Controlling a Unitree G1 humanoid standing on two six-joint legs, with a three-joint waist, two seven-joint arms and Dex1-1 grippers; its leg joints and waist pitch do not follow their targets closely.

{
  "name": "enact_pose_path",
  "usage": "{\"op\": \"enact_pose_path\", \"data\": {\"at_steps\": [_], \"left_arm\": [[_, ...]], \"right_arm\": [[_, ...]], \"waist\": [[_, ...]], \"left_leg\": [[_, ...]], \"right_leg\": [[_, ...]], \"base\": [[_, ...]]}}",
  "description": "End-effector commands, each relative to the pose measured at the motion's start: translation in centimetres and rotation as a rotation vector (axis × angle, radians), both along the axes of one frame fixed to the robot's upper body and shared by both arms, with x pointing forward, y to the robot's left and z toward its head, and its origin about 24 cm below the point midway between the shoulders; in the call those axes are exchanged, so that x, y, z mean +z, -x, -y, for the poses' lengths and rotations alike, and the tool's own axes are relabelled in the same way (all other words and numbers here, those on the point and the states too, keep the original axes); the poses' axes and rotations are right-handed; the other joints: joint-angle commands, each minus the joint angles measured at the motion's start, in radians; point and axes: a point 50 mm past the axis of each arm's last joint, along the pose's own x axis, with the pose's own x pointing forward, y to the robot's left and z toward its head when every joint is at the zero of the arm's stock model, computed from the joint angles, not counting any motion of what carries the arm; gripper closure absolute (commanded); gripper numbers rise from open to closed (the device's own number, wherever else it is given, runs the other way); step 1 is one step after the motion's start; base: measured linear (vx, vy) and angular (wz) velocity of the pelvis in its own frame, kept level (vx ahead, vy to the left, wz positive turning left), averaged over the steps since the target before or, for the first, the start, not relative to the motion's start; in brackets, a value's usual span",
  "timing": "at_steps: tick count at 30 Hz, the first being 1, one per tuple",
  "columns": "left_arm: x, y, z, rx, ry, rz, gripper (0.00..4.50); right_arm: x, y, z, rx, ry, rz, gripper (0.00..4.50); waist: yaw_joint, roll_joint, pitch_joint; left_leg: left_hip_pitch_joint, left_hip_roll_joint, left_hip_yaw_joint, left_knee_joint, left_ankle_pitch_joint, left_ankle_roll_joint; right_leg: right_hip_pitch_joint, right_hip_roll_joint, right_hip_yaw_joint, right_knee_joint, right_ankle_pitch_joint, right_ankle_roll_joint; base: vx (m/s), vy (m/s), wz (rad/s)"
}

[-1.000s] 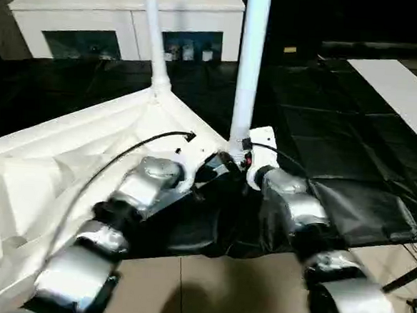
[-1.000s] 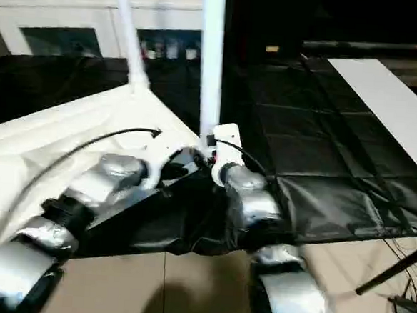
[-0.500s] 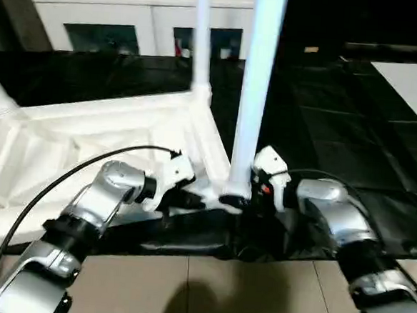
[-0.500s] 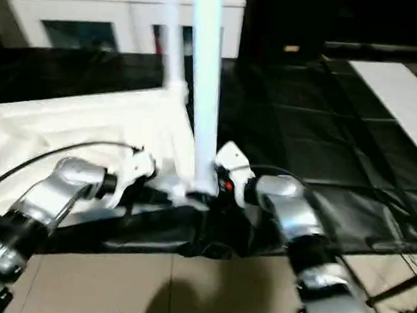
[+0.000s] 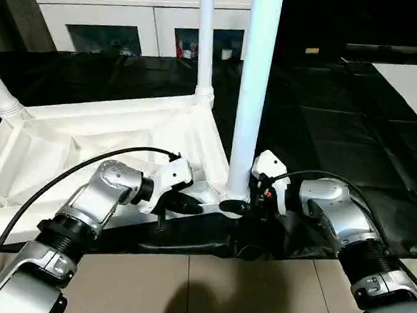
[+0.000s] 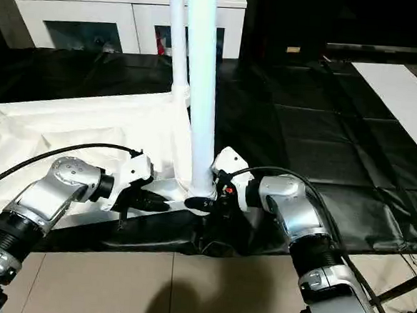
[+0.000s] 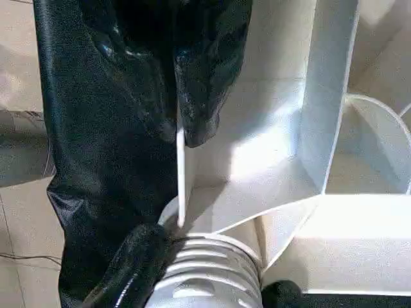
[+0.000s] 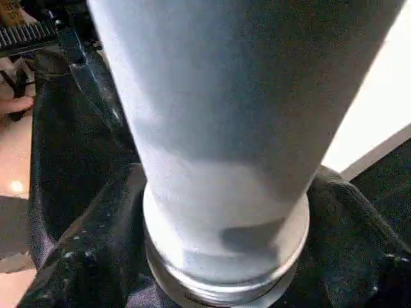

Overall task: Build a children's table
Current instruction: Rotate leg to tighten

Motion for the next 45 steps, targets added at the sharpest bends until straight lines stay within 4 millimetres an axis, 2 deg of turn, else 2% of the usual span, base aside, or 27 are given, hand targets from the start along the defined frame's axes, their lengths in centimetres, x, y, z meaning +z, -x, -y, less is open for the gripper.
{"op": "enact_pose_path", "data": {"at_steps": [1,2,3,7,9,12,13,14,18,19,20,22,23,25,27,28,30,32,34,36,38,39,40,41,42,43,45], "left_arm": [[0.8,-0.2,0.4,-0.028,-0.003,0.026,4.5],[0.7,-0.2,0.4,-0.023,-0.005,0.025,4.5],[0.7,-0.3,0.5,-0.013,-0.004,0.028,4.5],[0.3,-0.7,0.9,0.058,-0.002,0.047,4.5],[0.0,-1.3,1.4,0.128,-0.001,0.066,4.5],[-0.2,-2.6,2.2,0.3,0.005,0.097,4.5],[-0.3,-2.8,2.3,0.329,0.005,0.102,4.5],[-0.3,-3.3,2.6,0.409,0.018,0.108,4.5],[-0.3,-4.5,3.3,0.586,0.041,0.128,4.5],[-0.3,-4.8,3.6,0.627,0.053,0.149,4.5],[-0.6,-5.2,4.2,0.691,0.058,0.185,4.5],[-0.7,-5.2,4.4,0.691,0.05,0.189,4.5],[-0.7,-5.2,4.4,0.691,0.05,0.189,4.5],[-1.2,-5.0,4.8,0.666,0.041,0.165,4.5],[-1.3,-4.9,4.8,0.655,0.042,0.156,4.5],[-1.3,-4.8,4.8,0.644,0.042,0.147,4.5],[-1.3,-4.8,4.7,0.64,0.041,0.143,4.5],[-1.2,-4.7,4.5,0.583,0.048,0.122,4.5],[-1.2,-4.6,4.4,0.557,0.051,0.114,4.5],[-1.2,-4.6,4.4,0.557,0.051,0.114,4.5],[-1.2,-4.2,4.2,0.49,0.054,0.088,4.5],[-1.3,-3.6,3.9,0.403,0.052,0.047,4.5],[-1.3,-3.6,3.9,0.403,0.052,0.047,4.5],[-1.2,-2.8,3.4,0.295,0.054,0.002,4.5],[-1.1,-1.8,2.9,0.176,0.052,-0.034,4.5],[-1.1,-1.8,2.9,0.176,0.052,-0.034,4.5],[-1.0,-1.4,2.6,0.139,0.054,-0.049,4.5]], "right_arm": [[0.4,-0.5,-0.1,-0.032,-0.004,0.011,1.41],[0.2,-0.6,-0.2,-0.051,-0.006,0.007,1.65],[0.1,-0.7,-0.3,-0.077,-0.01,0.003,1.66],[-0.7,-1.3,-0.5,-0.231,0.008,-0.008,1.75],[-1.2,-1.8,-0.7,-0.363,-0.013,-0.028,1.77],[-1.9,-2.3,-1.3,-0.552,-0.036,-0.041,1.78],[-2.0,-2.3,-1.4,-0.58,-0.037,-0.043,1.78],[-2.2,-2.5,-1.6,-0.65,-0.047,-0.049,1.78],[-3.0,-2.7,-2.6,-0.835,-0.058,-0.063,1.78],[-3.2,-2.8,-3.1,-0.876,-0.05,-0.048,1.78],[-3.6,-2.8,-4.4,-0.93,-0.035,-0.025,1.78],[-3.7,-2.7,-4.9,-0.925,-0.034,-0.025,1.78],[-3.7,-2.7,-4.9,-0.925,-0.034,-0.025,1.78],[-3.5,-2.7,-5.8,-0.913,-0.067,-0.031,1.78],[-3.1,-2.9,-6.1,-0.898,-0.114,-0.042,1.22],[-2.6,-3.1,-6.2,-0.883,-0.145,-0.032,1.22],[-2.3,-3.2,-6.2,-0.877,-0.162,-0.021,0.99],[-1.4,-3.6,-5.7,-0.839,-0.179,0.03,0.8],[-1.1,-3.8,-5.4,-0.821,-0.181,0.051,0.64],[-1.1,-3.8,-5.4,-0.821,-0.181,0.051,0.49],[-0.5,-3.9,-4.9,-0.762,-0.194,0.068,0.49],[-0.2,-3.5,-4.2,-0.625,-0.171,0.096,0.49],[-0.2,-3.5,-4.2,-0.625,-0.171,0.096,0.49],[0.1,-2.7,-3.3,-0.449,-0.142,0.106,0.49],[0.2,-1.4,-2.1,-0.256,-0.092,0.115,0.49],[0.2,-1.4,-2.1,-0.256,-0.092,0.115,0.49],[0.2,-1.1,-1.5,-0.21,-0.076,0.112,0.49]], "waist": [[-0.002,0.004,-0.078],[-0.003,0.005,-0.077],[-0.003,0.002,-0.077],[-0.006,0.004,-0.074],[-0.012,0.005,-0.071],[-0.017,0.005,-0.072],[-0.018,0.002,-0.072],[-0.017,0.009,-0.075],[-0.025,0.005,-0.076],[-0.024,0.007,-0.077],[-0.026,0.009,-0.076],[-0.024,0.004,-0.078],[-0.025,0.004,-0.075],[-0.026,0.011,-0.075],[-0.027,0.014,-0.075],[-0.028,0.012,-0.076],[-0.029,0.015,-0.077],[-0.041,0.009,-0.079],[-0.05,0.013,-0.082],[-0.048,0.013,-0.083],[-0.047,0.013,-0.084],[-0.047,0.014,-0.085],[-0.044,0.012,-0.083],[-0.043,0.013,-0.084],[-0.036,0.01,-0.084],[-0.03,0.011,-0.083],[-0.026,0.014,-0.082]], "left_leg": [[0.003,0.018,0.001,-0.063,-0.104,0.079],[0.004,0.018,0.0,-0.064,-0.113,0.075],[0.004,0.018,0.001,-0.064,-0.112,0.073],[0.006,0.017,0.0,-0.067,-0.131,0.055],[0.006,0.016,-0.001,-0.071,-0.15,0.035],[0.008,0.015,-0.002,-0.072,-0.149,0.016],[0.008,0.012,-0.001,-0.071,-0.147,0.014],[0.007,0.012,-0.002,-0.07,-0.141,0.017],[0.002,0.006,0.001,-0.067,-0.116,0.026],[0.006,0.008,-0.001,-0.068,-0.119,0.022],[0.002,0.004,-0.001,-0.067,-0.111,0.027],[0.007,0.003,0.0,-0.067,-0.127,0.037],[0.0,0.003,0.0,-0.069,-0.133,0.053],[0.002,0.004,0.0,-0.069,-0.149,0.064],[0.004,0.006,0.0,-0.071,-0.157,0.062],[0.003,0.007,-0.001,-0.072,-0.164,0.063],[0.001,0.006,-0.001,-0.071,-0.158,0.068],[-0.011,0.004,-0.007,-0.073,-0.139,0.07],[-0.007,0.005,-0.007,-0.068,-0.118,0.084],[-0.005,0.006,-0.004,-0.064,-0.096,0.1],[-0.006,0.005,-0.003,-0.063,-0.089,0.118],[-0.004,0.007,-0.003,-0.063,-0.084,0.121],[-0.008,0.008,-0.002,-0.06,-0.077,0.136],[-0.004,0.009,-0.001,-0.061,-0.082,0.147],[-0.004,0.011,-0.002,-0.059,-0.082,0.155],[-0.008,0.015,0.0,-0.055,-0.066,0.172],[-0.003,0.016,0.003,-0.056,-0.086,0.164]], "right_leg": [[0.068,-0.048,0.045,-0.051,-0.012,-0.281],[0.067,-0.048,0.046,-0.053,-0.029,-0.278],[0.068,-0.049,0.046,-0.054,-0.033,-0.276],[0.066,-0.049,0.046,-0.059,-0.081,-0.263],[0.066,-0.051,0.047,-0.065,-0.128,-0.247],[0.065,-0.051,0.049,-0.067,-0.143,-0.235],[0.065,-0.049,0.048,-0.069,-0.149,-0.23],[0.067,-0.051,0.048,-0.067,-0.136,-0.229],[0.066,-0.049,0.047,-0.069,-0.104,-0.231],[0.065,-0.051,0.046,-0.07,-0.111,-0.232],[0.065,-0.05,0.045,-0.071,-0.105,-0.232],[0.067,-0.049,0.044,-0.075,-0.125,-0.226],[0.069,-0.05,0.043,-0.077,-0.143,-0.22],[0.067,-0.052,0.042,-0.083,-0.19,-0.203],[0.065,-0.053,0.041,-0.085,-0.208,-0.199],[0.066,-0.052,0.041,-0.085,-0.213,-0.194],[0.067,-0.051,0.041,-0.083,-0.195,-0.195],[0.078,-0.051,0.037,-0.077,-0.166,-0.193],[0.074,-0.051,0.038,-0.073,-0.111,-0.217],[0.072,-0.051,0.039,-0.069,-0.066,-0.242],[0.075,-0.051,0.038,-0.064,-0.041,-0.259],[0.074,-0.051,0.039,-0.064,-0.03,-0.262],[0.077,-0.05,0.039,-0.061,-0.003,-0.267],[0.074,-0.05,0.038,-0.063,-0.003,-0.272],[0.079,-0.049,0.036,-0.06,0.006,-0.271],[0.076,-0.047,0.039,-0.054,0.035,-0.27],[0.069,-0.049,0.039,-0.058,-0.001,-0.279]], "base": [[0.0,0.0,0.0],[0.0,0.0,0.0],[0.0,0.0,0.0],[0.0,0.0,0.0],[0.0,0.0,0.0],[0.0,0.0,0.0],[0.0,0.0,0.0],[0.0,0.0,0.0],[0.0,0.0,0.0],[0.0,0.0,0.0],[0.0,0.0,0.0],[0.0,0.0,0.0],[0.0,0.0,0.0],[0.0,0.0,0.0],[0.0,0.0,0.0],[0.0,0.0,0.0],[0.0,0.0,0.0],[0.0,0.0,0.0],[0.0,0.0,0.0],[0.0,0.0,0.0],[0.0,0.0,0.0],[0.0,0.0,0.0],[0.0,0.0,0.0],[0.0,0.0,0.0],[0.0,0.0,0.0],[0.0,0.0,0.0],[0.0,0.0,0.0]]}}
